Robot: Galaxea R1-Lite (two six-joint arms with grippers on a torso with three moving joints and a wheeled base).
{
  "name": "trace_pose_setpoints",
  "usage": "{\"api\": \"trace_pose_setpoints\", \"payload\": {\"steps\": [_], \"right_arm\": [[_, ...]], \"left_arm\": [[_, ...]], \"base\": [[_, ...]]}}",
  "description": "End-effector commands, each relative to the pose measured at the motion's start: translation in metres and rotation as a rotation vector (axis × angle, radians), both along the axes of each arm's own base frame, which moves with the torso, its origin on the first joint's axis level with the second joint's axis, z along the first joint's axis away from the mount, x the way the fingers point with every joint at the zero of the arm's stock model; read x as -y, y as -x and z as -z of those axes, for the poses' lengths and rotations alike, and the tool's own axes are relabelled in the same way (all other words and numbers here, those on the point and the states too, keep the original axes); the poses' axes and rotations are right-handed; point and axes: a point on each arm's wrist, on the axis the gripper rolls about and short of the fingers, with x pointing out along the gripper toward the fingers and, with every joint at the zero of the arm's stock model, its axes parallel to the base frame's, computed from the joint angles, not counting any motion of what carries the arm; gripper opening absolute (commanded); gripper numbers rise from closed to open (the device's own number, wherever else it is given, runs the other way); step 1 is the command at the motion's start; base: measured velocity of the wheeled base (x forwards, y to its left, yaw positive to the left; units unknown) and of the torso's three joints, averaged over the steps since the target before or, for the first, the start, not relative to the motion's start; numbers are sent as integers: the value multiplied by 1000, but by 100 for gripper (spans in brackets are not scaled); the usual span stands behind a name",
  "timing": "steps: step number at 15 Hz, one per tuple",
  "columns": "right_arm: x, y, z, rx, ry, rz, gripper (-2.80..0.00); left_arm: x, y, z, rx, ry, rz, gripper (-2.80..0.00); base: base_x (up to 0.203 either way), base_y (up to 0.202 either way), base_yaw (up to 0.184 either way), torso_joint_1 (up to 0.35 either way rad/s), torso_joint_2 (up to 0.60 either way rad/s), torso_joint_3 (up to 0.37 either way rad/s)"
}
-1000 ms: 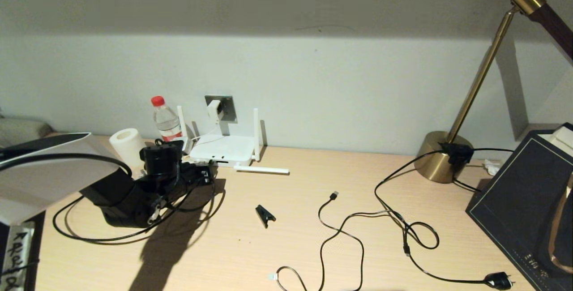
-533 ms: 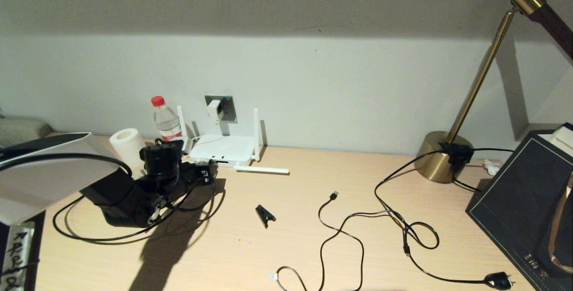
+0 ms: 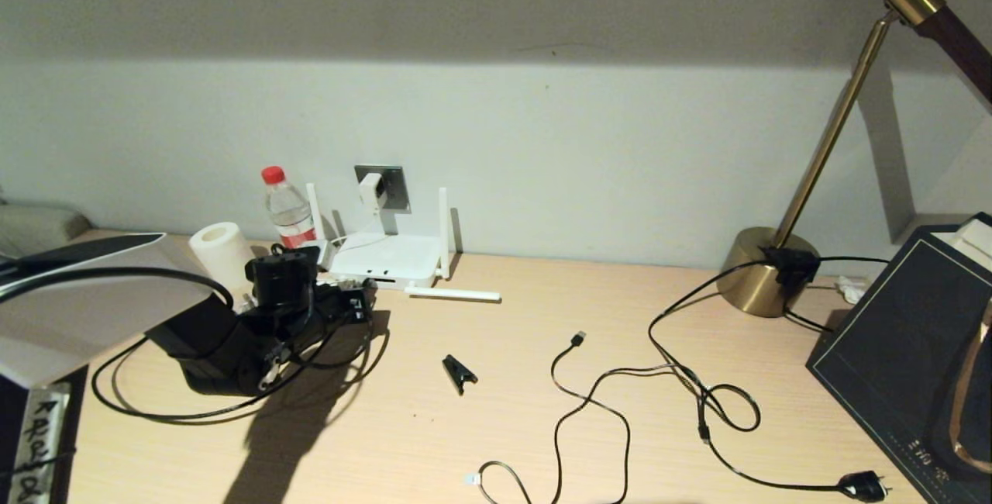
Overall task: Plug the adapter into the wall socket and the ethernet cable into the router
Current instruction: Plug cable into router interface
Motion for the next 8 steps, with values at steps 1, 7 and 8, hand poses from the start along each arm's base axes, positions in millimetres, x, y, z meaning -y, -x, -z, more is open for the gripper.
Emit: {"api": "trace_pose_setpoints", "payload": {"steps": [1, 7, 8], "right_arm": [[0, 0, 0, -3, 0, -1, -280], [0, 0, 0, -3, 0, -1, -280], [0, 0, 0, -3, 0, -1, -280]], "left_arm": [[0, -2, 1, 5, 1, 0, -280], [0, -3, -1, 11, 2, 0, -280], [0, -3, -1, 11, 2, 0, -280]], "base": [[0, 0, 0, 0, 0, 0], [0, 0, 0, 0, 0, 0], [0, 0, 0, 0, 0, 0]]}}
